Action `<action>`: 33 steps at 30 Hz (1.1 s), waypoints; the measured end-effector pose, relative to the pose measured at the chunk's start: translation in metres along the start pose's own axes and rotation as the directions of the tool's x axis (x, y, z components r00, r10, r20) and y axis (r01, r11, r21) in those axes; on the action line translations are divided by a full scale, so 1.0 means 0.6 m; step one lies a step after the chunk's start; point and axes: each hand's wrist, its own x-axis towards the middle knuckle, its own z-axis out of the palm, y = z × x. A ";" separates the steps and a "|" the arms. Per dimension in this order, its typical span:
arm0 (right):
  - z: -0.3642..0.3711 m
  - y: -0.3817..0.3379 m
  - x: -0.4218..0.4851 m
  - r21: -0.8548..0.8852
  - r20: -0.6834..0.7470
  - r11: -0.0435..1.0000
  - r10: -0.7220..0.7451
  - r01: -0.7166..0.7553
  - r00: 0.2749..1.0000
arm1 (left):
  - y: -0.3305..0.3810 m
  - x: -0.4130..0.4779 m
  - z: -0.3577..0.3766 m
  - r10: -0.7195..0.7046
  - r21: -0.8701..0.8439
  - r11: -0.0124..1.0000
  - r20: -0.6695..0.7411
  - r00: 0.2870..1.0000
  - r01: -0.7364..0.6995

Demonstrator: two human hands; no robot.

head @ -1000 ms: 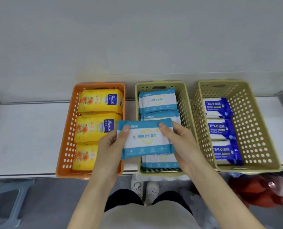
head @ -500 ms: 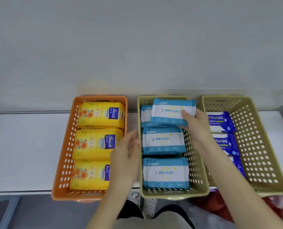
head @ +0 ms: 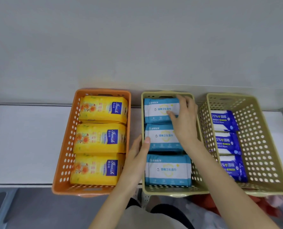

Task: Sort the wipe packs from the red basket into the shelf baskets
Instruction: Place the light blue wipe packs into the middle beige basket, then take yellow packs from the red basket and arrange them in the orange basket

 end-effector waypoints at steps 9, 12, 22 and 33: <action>-0.055 0.006 -0.049 0.309 0.148 0.941 0.096 -0.139 0.984 | -0.010 -0.053 -0.009 0.029 0.037 0.999 -0.034 0.999 -0.028; -0.090 -0.032 -0.113 0.486 0.134 0.862 0.084 -0.139 0.987 | -0.019 -0.099 -0.026 0.087 -0.067 0.993 -0.183 0.979 -0.101; -0.042 -0.238 -0.401 0.718 0.584 0.691 -0.537 -0.079 0.609 | -0.152 -0.334 -0.179 0.170 -0.087 0.930 -0.761 0.626 -0.358; 0.190 -0.517 -0.635 0.622 0.762 0.779 -0.576 -0.083 0.296 | -0.354 -0.567 -0.530 -0.146 -0.249 0.836 -0.960 0.239 -0.490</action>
